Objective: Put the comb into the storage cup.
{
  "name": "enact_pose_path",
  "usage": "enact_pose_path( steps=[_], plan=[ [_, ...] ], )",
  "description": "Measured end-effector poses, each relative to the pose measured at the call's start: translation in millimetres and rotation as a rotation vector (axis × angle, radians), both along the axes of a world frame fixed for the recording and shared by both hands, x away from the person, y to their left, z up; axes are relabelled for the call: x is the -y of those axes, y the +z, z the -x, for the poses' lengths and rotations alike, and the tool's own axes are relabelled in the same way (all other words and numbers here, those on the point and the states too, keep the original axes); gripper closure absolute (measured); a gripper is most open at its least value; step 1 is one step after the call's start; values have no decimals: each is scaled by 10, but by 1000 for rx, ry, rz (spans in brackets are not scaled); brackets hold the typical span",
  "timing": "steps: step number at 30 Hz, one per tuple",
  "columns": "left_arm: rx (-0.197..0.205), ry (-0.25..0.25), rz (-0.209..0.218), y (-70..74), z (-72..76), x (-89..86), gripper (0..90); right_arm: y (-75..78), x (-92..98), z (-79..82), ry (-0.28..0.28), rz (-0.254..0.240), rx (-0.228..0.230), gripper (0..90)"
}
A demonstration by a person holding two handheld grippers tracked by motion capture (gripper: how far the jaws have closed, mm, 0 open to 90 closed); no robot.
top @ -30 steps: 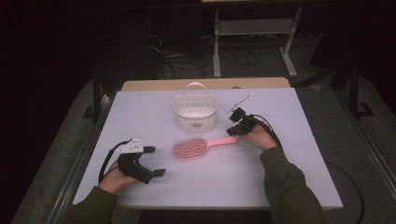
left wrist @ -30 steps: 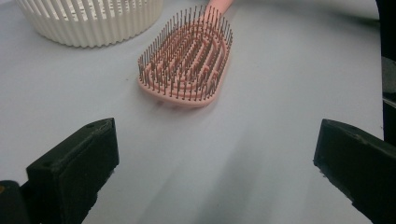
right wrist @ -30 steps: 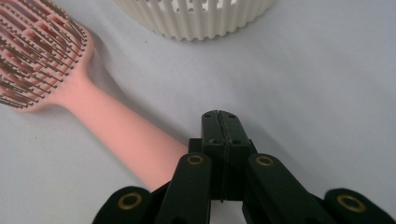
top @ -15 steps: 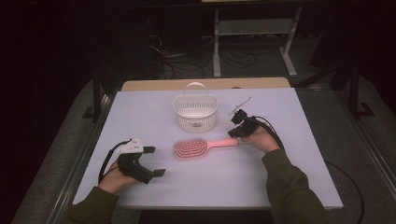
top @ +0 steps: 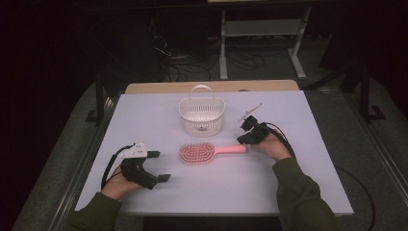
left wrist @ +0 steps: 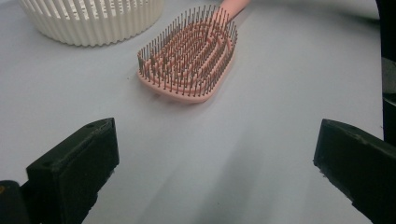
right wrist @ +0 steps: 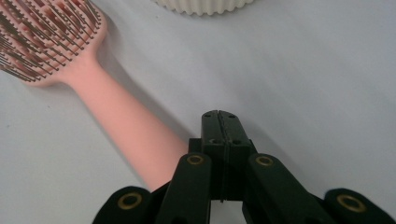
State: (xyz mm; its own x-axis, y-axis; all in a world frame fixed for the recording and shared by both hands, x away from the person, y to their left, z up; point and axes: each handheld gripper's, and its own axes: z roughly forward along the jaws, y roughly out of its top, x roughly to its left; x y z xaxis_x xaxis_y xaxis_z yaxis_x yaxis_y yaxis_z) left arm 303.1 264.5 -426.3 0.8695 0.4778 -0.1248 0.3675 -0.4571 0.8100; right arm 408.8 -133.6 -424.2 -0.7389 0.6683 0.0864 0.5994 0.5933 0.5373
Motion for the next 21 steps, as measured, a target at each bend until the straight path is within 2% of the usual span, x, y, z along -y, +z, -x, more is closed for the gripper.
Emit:
enact_pose_path(
  steps=[7,21],
  plan=[
    [0,0,1,0,1,0,0,-28,75,78,-13,-22,7,894],
    [-1,3,1,-3,0,-7,0,-14,71,187,9,-11,13,894]
  ],
)
